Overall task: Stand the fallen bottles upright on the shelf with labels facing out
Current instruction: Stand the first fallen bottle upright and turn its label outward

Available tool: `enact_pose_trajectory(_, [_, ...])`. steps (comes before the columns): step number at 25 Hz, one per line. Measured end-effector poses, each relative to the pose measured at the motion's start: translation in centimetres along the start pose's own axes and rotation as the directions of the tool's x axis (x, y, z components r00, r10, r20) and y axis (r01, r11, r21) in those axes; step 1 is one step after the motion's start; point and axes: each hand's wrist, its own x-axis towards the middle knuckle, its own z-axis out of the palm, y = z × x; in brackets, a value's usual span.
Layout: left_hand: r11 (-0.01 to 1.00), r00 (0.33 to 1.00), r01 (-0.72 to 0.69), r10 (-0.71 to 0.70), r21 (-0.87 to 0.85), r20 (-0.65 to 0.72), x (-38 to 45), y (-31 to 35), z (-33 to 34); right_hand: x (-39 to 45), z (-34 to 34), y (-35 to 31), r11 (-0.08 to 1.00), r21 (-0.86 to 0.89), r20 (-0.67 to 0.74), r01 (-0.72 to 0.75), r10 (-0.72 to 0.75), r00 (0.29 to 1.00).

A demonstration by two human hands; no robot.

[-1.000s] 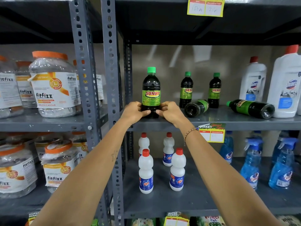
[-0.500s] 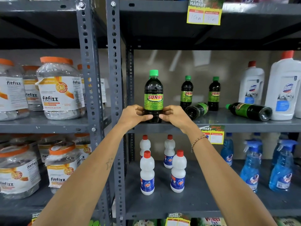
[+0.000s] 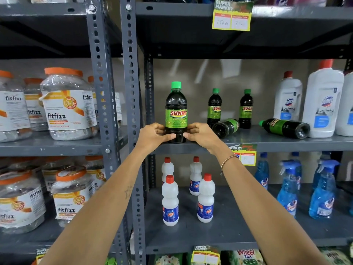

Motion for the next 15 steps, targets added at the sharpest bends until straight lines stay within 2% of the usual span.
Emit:
enact_pose_trajectory(4, [1.0, 1.0, -0.001, 0.001, -0.002, 0.01, -0.2, 0.0, -0.1, -0.2, 0.0, 0.0, 1.0, -0.013, 0.022, 0.008, -0.008, 1.0])
enact_pose_trajectory(6, [1.0, 0.999, -0.007, 0.006, -0.028, -0.054, -1.0, 0.0, -0.1, -0.3, -0.2, 0.1, 1.0, -0.026, 0.002, 0.007, -0.007, 1.0])
enact_pose_trajectory(7, [0.998, 0.99, -0.053, 0.05, -0.021, -0.135, -1.6, -0.1, -0.1, -0.4, -0.3, 0.2, 0.999, -0.034, -0.043, 0.005, -0.007, 0.999])
enact_pose_trajectory(9, [0.963, 0.912, -0.256, 0.27, 0.086, -0.308, -2.7, -0.3, 0.3, -0.8, -0.7, 0.2, 0.999, -0.045, -0.195, 0.023, -0.031, 0.98])
enact_pose_trajectory(11, [0.881, 0.816, -0.419, 0.471, 0.218, -0.335, -3.5, 0.3, 1.4, -1.1, -1.6, 0.0, 0.993, -0.107, -0.393, 0.056, -0.094, 0.915])
enact_pose_trajectory(12, [0.845, 0.788, -0.465, 0.531, 0.264, -0.31, -3.7, 0.9, 2.2, -1.0, -2.4, -0.2, 0.98, -0.191, -0.506, 0.047, -0.139, 0.851])
enact_pose_trajectory(14, [0.787, 0.759, -0.53, 0.607, 0.317, -0.236, -3.8, 2.4, 4.7, -0.3, -4.6, -0.6, 0.954, -0.295, -0.665, -0.049, -0.168, 0.727])
enact_pose_trajectory(15, [0.769, 0.757, -0.55, 0.624, 0.326, -0.194, -3.9, 3.3, 6.2, 0.1, -5.7, -0.8, 0.955, -0.273, -0.698, -0.119, -0.112, 0.707])
